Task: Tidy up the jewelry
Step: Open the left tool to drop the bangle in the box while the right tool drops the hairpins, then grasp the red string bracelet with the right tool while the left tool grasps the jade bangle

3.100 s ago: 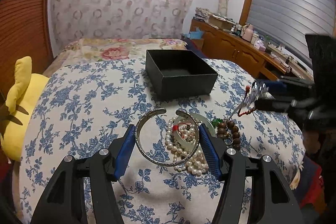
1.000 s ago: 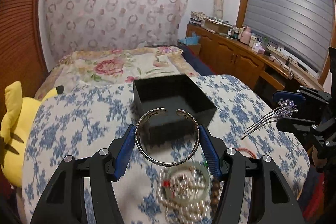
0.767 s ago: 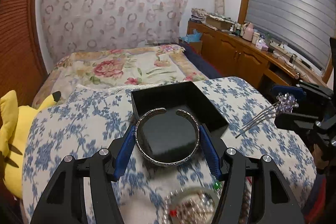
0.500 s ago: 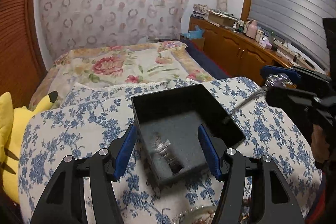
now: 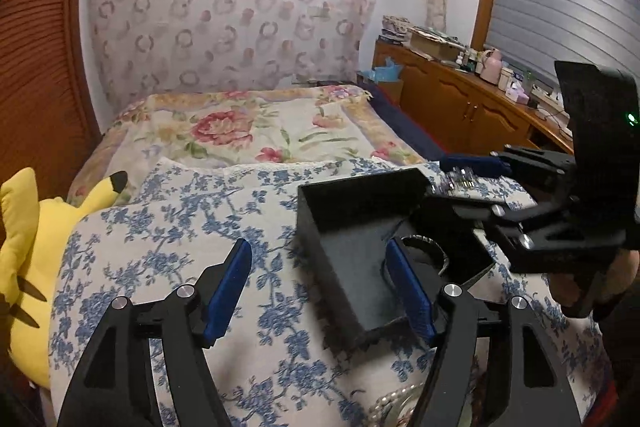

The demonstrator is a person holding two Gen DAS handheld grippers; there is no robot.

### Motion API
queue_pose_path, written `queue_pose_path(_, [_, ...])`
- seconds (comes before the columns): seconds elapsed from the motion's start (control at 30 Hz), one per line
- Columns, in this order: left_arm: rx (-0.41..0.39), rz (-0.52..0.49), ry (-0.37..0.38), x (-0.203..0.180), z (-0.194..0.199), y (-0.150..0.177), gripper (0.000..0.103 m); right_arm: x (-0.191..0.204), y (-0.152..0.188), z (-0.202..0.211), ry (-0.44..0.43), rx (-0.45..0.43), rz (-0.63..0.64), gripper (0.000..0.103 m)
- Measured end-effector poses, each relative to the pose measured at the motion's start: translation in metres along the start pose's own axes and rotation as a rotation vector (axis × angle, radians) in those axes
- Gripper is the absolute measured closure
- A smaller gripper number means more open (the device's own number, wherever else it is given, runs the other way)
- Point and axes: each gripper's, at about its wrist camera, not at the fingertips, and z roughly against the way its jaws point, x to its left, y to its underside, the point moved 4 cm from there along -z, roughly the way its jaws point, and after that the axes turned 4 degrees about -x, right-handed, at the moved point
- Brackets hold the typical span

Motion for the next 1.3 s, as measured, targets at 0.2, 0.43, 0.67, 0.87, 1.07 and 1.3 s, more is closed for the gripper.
queue_pose_path(0.2, [0.002, 0.012, -0.013, 0.009, 0.005, 0.010, 0.032, 0.004, -0.006, -0.014, -0.029, 0.007, -0.017, 0.038])
queue_pose_path(0.43, [-0.008, 0.021, -0.027, 0.016, 0.014, 0.018, 0.026, 0.010, -0.005, -0.033, -0.034, 0.043, -0.018, 0.037])
queue_pose_path(0.67, [-0.030, 0.015, -0.043, 0.017, 0.028, 0.024, 0.020, 0.019, 0.009, -0.028, -0.034, 0.089, 0.010, 0.037])
queue_pose_path(0.87, [-0.026, 0.025, -0.046, 0.016, 0.036, 0.030, 0.020, 0.022, 0.020, -0.027, 0.023, 0.131, 0.026, 0.037])
queue_pose_path(1.07, [-0.033, 0.011, -0.042, 0.007, 0.053, 0.043, 0.014, 0.024, 0.018, 0.020, 0.035, 0.058, -0.019, 0.037])
queue_pose_path(1.3, [-0.026, 0.003, -0.028, -0.008, 0.076, 0.071, 0.012, 0.030, 0.056, 0.075, 0.055, 0.060, -0.049, 0.038])
